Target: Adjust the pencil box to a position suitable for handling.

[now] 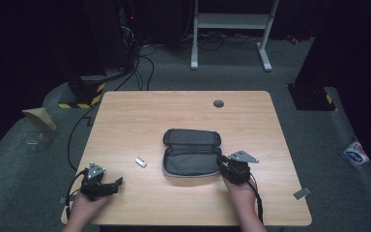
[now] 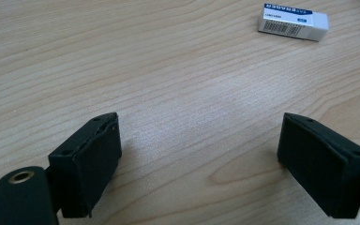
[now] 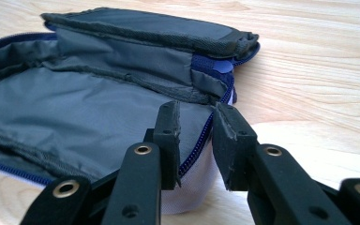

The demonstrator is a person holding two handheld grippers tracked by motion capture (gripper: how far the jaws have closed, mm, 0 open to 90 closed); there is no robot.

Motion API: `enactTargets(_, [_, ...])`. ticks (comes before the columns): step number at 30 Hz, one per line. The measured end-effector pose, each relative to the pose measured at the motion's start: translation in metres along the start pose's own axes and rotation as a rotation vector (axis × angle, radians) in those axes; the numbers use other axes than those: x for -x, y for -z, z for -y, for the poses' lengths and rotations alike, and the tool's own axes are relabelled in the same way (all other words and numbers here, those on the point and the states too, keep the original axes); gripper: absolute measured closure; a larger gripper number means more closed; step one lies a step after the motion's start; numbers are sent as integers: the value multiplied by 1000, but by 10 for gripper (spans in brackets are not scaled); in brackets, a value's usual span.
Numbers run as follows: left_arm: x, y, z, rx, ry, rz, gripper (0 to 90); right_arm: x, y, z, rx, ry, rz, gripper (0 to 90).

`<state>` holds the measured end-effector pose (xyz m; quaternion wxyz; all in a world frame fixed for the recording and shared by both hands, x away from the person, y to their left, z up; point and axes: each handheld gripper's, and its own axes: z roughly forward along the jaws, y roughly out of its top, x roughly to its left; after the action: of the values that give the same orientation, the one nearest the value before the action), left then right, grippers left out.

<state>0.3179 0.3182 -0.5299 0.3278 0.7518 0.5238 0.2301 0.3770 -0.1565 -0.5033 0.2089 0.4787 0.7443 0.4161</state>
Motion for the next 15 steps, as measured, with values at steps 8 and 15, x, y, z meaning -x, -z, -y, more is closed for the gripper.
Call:
enactTargets(8, [0,0,0,0,0,0,140,-15,-1,2,-1,25,-6,715])
enactTargets(15, [0,0,0,0,0,0,140,-11,0,4,-6,33,2,741])
